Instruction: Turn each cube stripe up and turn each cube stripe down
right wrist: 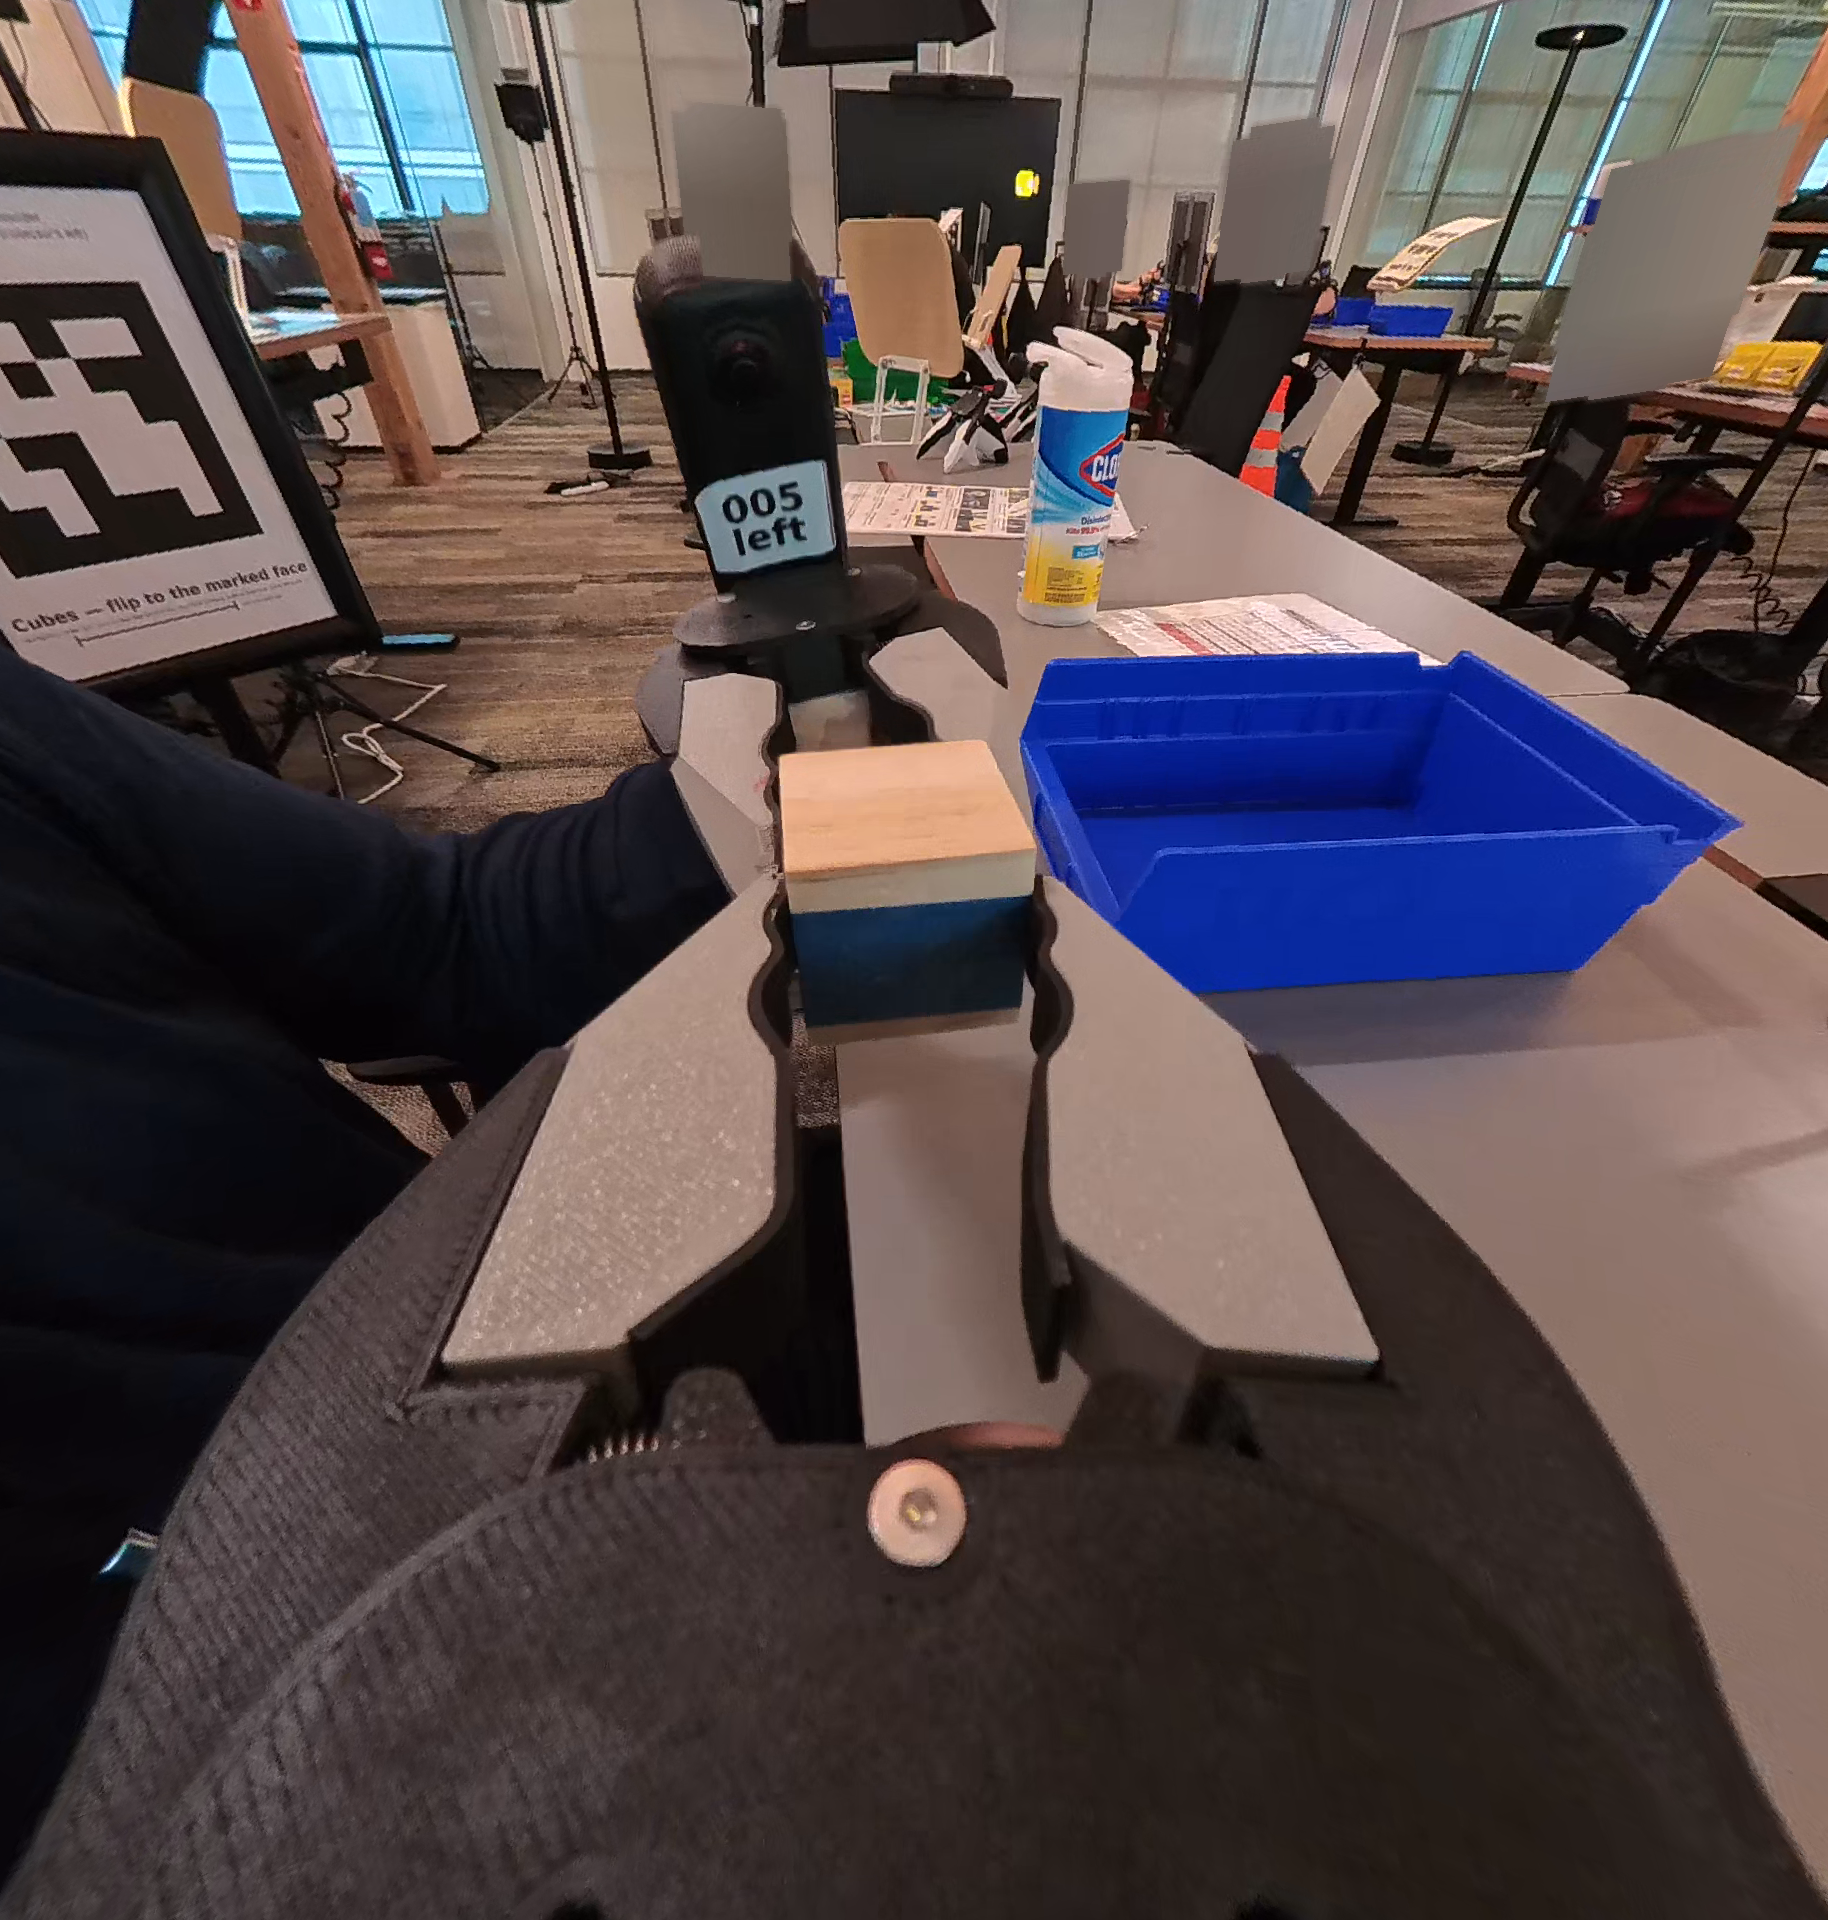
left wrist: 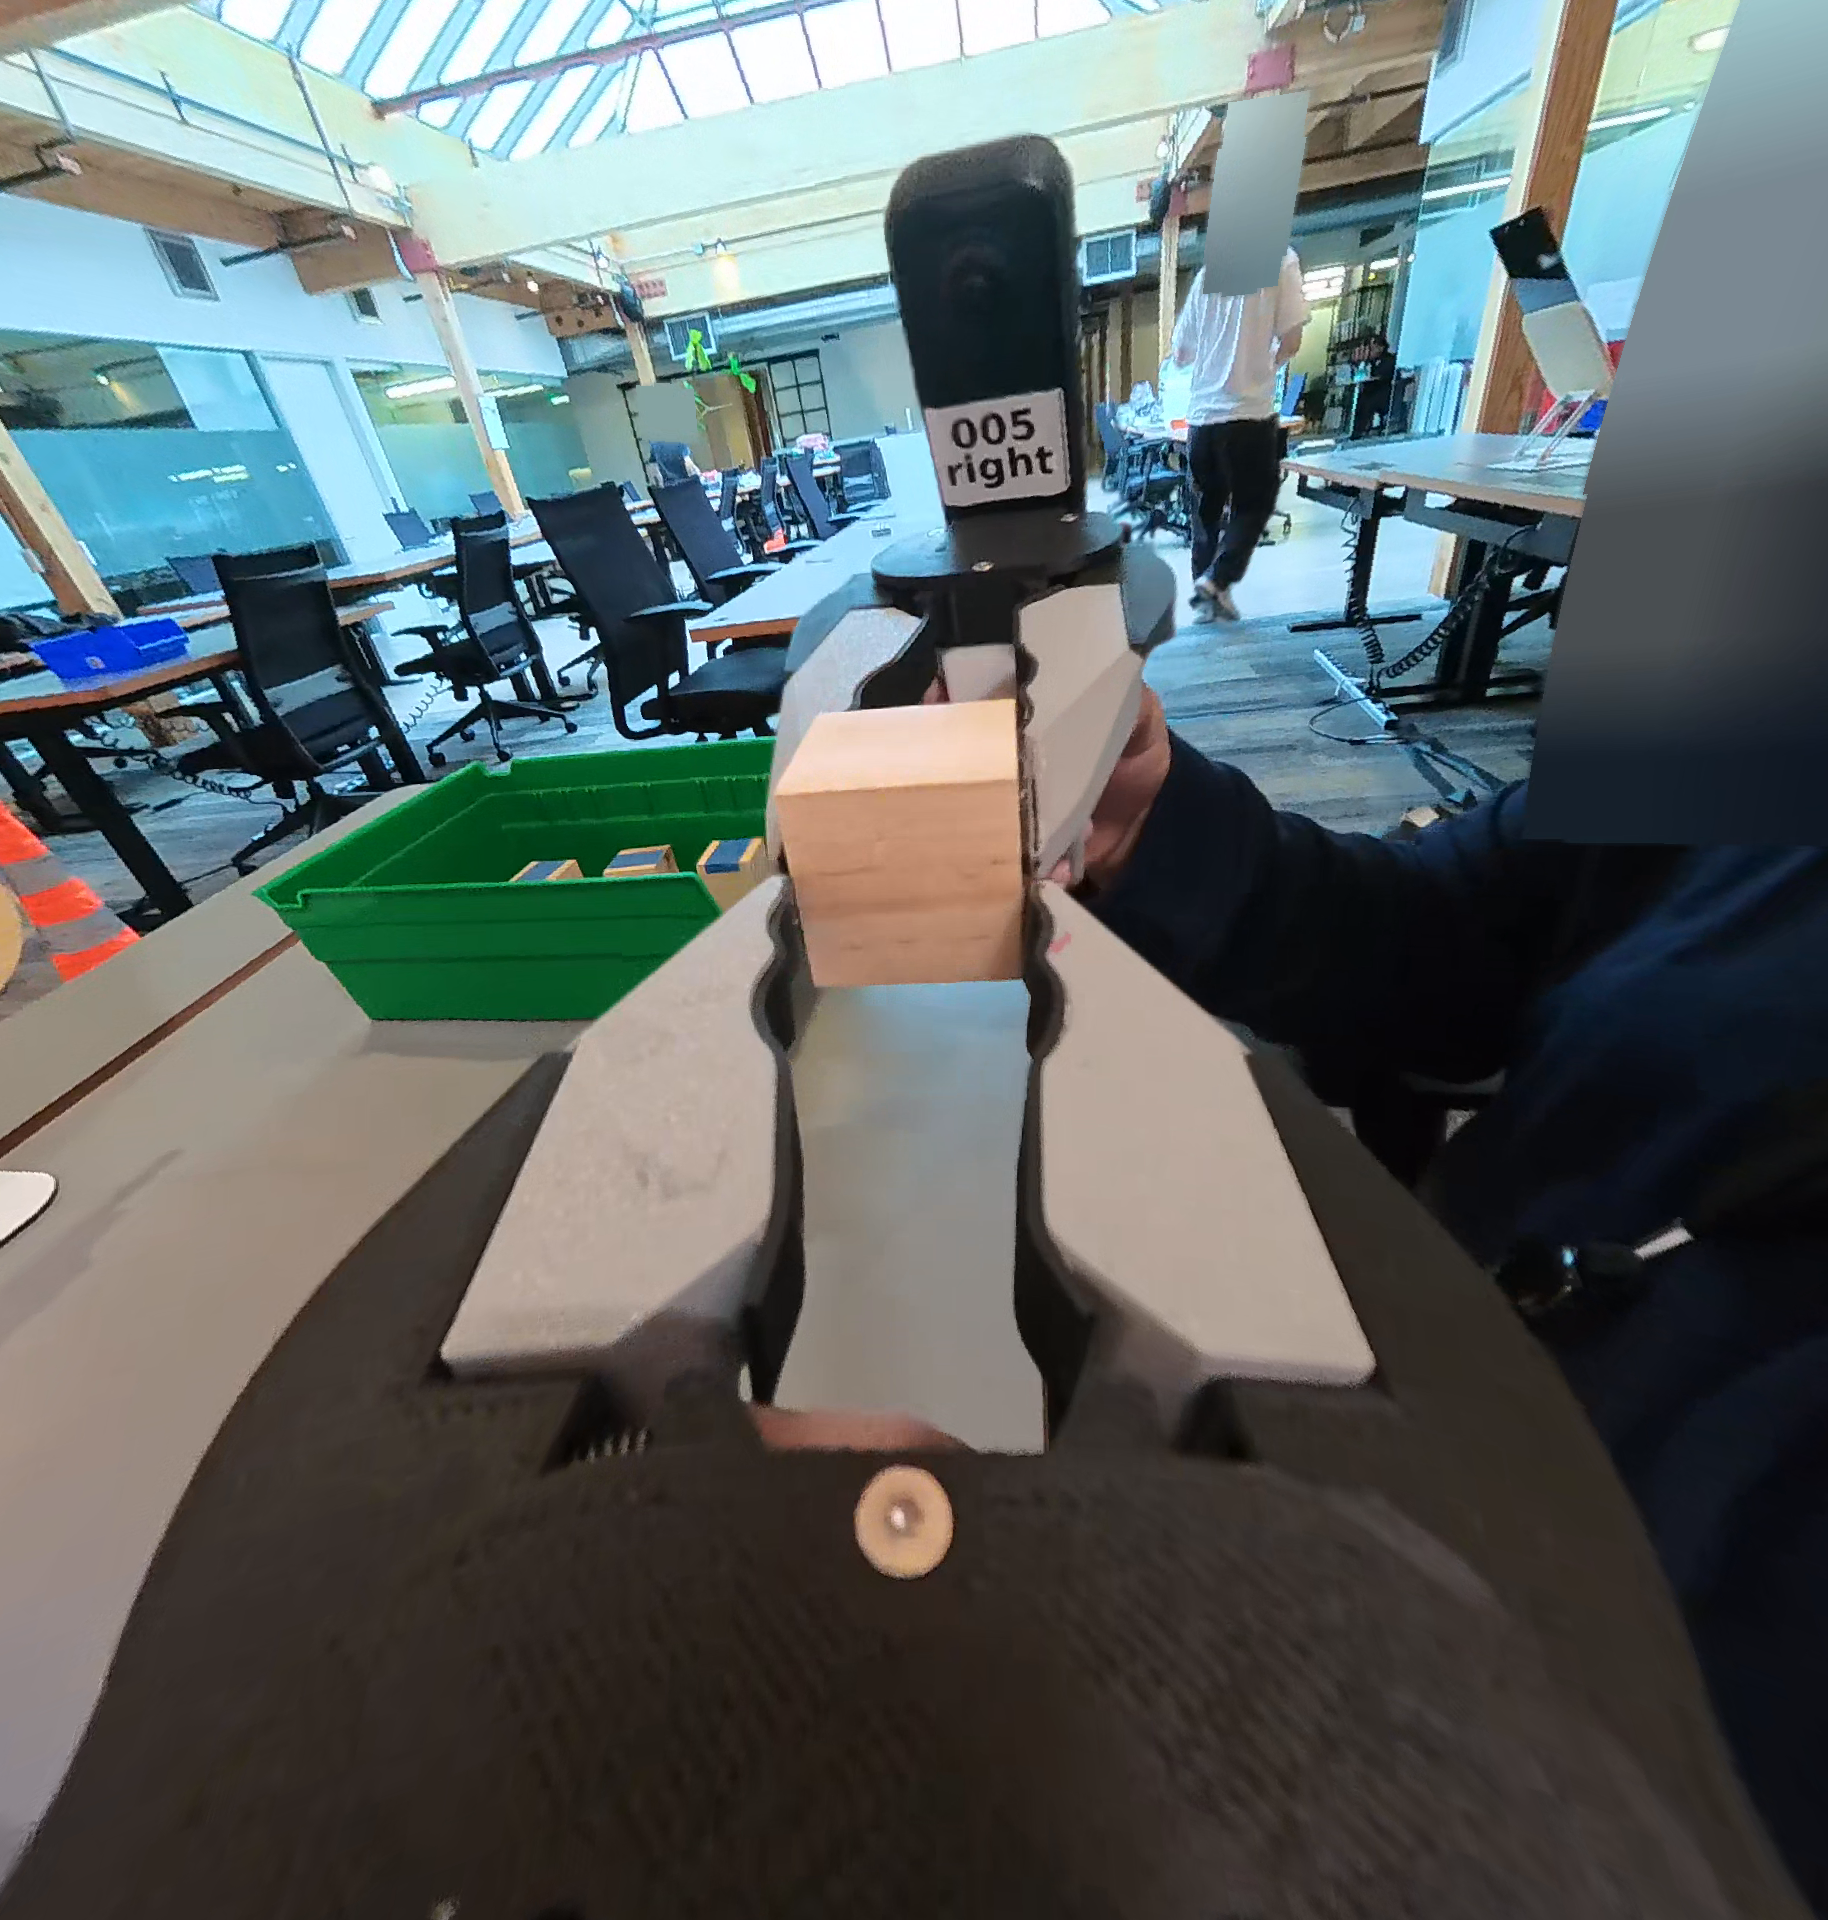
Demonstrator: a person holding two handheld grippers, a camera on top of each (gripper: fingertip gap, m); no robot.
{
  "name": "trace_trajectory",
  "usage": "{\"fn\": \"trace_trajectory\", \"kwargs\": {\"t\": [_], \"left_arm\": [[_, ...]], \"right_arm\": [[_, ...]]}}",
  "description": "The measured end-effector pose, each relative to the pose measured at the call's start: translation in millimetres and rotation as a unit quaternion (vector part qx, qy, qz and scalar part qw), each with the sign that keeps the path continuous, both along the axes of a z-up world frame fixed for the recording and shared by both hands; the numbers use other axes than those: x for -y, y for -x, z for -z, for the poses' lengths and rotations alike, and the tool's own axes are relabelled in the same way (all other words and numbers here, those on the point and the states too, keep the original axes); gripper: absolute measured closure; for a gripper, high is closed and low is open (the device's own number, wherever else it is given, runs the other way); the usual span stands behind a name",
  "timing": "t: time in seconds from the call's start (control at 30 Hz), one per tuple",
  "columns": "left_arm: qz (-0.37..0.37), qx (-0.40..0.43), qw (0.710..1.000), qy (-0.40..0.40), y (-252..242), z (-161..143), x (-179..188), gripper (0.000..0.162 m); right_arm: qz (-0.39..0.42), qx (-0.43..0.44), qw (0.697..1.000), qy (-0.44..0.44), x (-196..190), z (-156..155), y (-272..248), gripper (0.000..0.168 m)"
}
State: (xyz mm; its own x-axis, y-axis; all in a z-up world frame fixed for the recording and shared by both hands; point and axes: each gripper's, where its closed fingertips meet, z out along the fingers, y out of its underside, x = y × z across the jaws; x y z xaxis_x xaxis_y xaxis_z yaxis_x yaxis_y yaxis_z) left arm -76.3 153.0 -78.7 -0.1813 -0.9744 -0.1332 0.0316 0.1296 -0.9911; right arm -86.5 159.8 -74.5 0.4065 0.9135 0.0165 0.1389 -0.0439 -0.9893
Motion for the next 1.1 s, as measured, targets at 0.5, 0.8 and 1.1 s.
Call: {"fn": "trace_trajectory", "kwargs": {"t": [0.5,0.8,1.1], "left_arm": [[0.002,-0.019,1.0,0.02,-5.2,14.6,-10.5,0.121],[-0.002,-0.034,0.999,0.027,-7.4,23.9,-16.8,0.121],[-0.064,-0.046,0.996,-0.031,-1.2,24.4,-30.9,0.123]], "right_arm": [[0.032,0.033,0.999,-0.018,-6.9,4.8,-7.8,0.129],[0.038,0.047,0.998,-0.007,-12.8,12.0,-10.4,0.129],[0.349,0.13,0.928,0.003,-70.0,20.2,-211.1,0.129]]}}
